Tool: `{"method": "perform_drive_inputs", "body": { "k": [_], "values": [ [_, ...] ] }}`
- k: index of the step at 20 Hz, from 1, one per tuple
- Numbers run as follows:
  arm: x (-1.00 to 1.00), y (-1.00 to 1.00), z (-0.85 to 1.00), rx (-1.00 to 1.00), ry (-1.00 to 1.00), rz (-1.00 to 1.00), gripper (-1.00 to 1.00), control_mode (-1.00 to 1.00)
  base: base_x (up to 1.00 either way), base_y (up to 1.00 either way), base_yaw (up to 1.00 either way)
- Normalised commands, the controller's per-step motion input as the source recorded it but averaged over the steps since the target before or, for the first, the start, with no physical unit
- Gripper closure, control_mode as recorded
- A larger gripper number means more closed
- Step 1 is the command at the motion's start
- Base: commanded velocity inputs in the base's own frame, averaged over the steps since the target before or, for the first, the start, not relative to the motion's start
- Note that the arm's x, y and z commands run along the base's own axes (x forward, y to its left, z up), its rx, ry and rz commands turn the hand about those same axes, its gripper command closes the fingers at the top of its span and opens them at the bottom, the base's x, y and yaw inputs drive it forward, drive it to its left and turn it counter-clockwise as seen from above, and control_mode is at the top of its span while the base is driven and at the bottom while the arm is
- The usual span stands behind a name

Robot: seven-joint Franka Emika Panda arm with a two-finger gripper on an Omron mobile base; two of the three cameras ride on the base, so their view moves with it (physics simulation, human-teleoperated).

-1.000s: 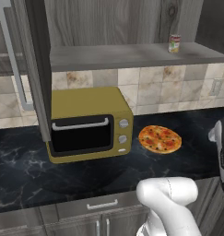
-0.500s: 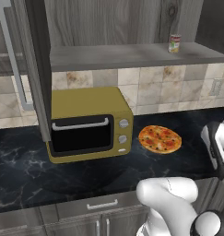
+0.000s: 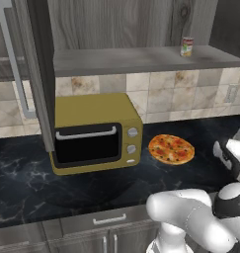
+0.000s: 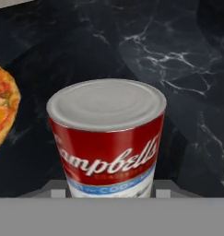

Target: Restock the canned food cabinet by taking the new fresh canned food from the counter and placing it in the cabinet. Then, take the old canned food from the cabinet and place it on the counter.

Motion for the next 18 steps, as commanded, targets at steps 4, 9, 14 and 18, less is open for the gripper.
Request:
{"method": "perform_drive_inputs", "body": {
  "k": [4,9,14,18],
  "values": [
    [0.91,-0.12,-0.36,-0.08,0.0,0.0,1.0,-1.0,0.0,0.0,0.0],
    [0.64,-0.05,-0.34,-0.1,-0.01,0.0,1.0,-1.0,0.0,0.0,0.0],
    [0.02,-0.01,-0.54,-0.07,-0.09,0.0,-1.0,-1.0,0.0,0.0,0.0],
    [0.0,0.0,-0.28,-0.02,-0.02,-0.02,-1.0,-1.0,0.0,0.0,0.0]
  ]
}}
